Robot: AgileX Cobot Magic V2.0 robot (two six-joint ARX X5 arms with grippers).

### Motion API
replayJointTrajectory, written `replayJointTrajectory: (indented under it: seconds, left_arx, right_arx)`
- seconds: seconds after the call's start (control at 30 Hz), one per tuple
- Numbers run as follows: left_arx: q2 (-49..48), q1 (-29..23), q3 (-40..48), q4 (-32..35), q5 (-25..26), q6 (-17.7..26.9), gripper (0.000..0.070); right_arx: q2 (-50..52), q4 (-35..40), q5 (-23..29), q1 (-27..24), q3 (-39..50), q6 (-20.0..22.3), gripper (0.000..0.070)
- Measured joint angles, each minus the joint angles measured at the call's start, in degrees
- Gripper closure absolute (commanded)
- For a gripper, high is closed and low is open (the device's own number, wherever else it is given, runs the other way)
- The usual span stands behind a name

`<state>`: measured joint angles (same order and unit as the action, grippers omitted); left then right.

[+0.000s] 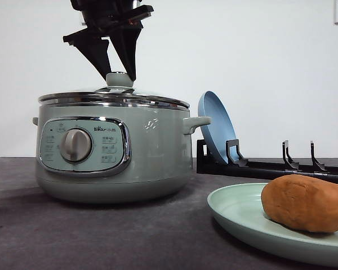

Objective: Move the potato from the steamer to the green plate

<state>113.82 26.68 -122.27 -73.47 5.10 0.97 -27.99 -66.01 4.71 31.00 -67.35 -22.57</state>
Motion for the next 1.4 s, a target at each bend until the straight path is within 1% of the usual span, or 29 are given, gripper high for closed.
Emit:
replayJointTrajectory:
  seconds: [0.53,1.4]
  left_arx:
    - [0.44,-0.02,-0.36,0.4,0.02,1.25,0.07]
    - [0.38,-0.04,-0.34,1.0,0.68,1.66,0.07]
  right_arx:
    - [0.0,-0.01,0.04,0.0,0.0,0.0,0.0]
    - [0.0,-0.01,0.03,0.0,0.0,-0.25,0.0]
